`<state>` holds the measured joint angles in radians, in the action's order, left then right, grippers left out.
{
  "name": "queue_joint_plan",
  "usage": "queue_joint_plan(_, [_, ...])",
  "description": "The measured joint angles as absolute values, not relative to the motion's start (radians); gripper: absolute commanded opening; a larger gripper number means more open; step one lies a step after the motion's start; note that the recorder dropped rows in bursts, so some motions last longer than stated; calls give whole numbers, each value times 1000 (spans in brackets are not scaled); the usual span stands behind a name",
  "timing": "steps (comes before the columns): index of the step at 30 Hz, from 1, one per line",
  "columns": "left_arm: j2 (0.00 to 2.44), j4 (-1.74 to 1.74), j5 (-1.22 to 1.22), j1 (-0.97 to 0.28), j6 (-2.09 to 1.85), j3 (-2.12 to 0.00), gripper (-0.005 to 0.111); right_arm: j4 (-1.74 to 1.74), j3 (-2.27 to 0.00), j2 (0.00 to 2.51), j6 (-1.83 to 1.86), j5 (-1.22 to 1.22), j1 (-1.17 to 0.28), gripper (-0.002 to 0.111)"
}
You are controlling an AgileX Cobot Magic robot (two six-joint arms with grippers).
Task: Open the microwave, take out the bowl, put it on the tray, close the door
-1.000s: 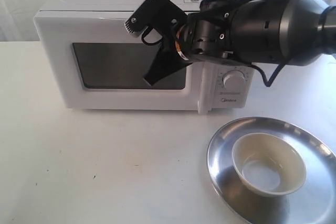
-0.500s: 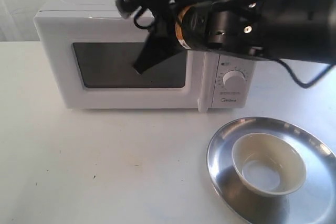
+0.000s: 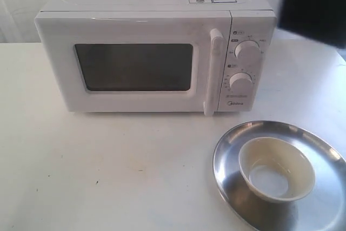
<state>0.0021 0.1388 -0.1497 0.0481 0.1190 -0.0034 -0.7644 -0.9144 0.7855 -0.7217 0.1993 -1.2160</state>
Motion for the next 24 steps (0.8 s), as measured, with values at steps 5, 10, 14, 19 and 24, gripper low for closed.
queue_joint_plan(5, [2,139,-150,48,119,-3,0,-697,-898,645,-739,493,-1216,0])
queue_joint_plan(10, [2,139,-150,48,119,-3,0,-719,-835,601,-739,649,-1216,0])
queue_joint_plan(14, [2,139,-150,48,119,-3,0,-742,-650,534,-739,447,-1115,0])
queue_joint_plan(19, [2,139,-150,48,119,-3,0,-744,-394,359,-741,114,-847,0])
queue_joint_plan(24, [2,139,-150,48,119,-3,0,-744,-177,182,-804,-52,-522,0])
